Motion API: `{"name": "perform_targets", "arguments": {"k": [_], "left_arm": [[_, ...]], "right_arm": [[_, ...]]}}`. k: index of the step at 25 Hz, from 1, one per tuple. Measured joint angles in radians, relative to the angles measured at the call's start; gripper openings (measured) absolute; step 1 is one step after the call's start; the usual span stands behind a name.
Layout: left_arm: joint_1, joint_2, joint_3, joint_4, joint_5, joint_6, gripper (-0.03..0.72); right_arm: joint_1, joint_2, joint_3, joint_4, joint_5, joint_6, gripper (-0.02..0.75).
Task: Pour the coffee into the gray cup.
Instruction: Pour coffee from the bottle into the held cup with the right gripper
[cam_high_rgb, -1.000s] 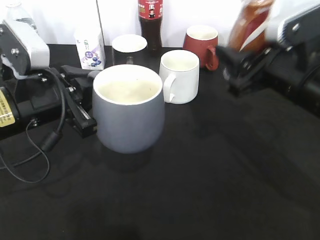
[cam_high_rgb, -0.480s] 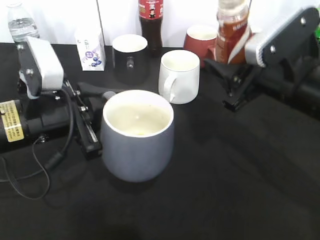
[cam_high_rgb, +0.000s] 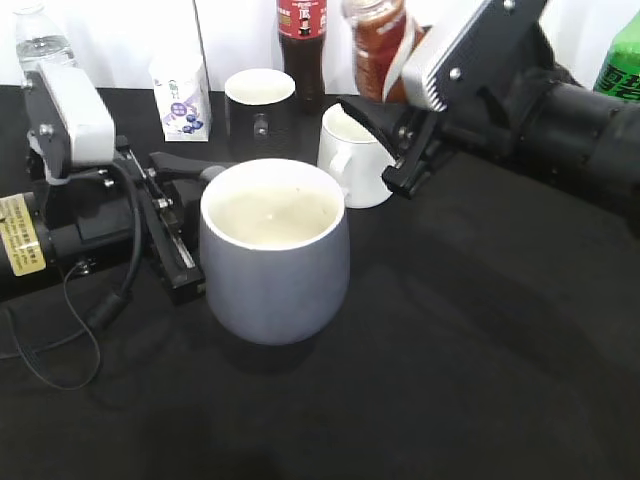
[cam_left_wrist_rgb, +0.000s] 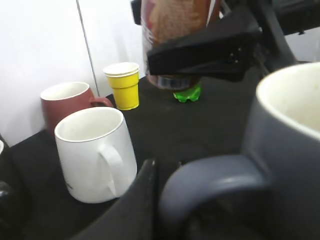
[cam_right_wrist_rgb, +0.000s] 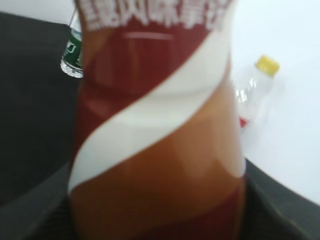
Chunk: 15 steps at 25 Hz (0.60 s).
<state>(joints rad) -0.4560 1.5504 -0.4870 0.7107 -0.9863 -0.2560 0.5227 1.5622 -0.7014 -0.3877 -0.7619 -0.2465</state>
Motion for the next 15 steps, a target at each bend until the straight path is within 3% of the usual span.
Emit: {"name": "perform_targets", "arguments": {"k": [15], "left_arm": [[0.000,0.029,0.000,-0.086,-0.020,0.012,0.057]], "right_arm": [[0.000,0.000,-0.002,-0.015,-0.032,-0.475,0.527]]}}
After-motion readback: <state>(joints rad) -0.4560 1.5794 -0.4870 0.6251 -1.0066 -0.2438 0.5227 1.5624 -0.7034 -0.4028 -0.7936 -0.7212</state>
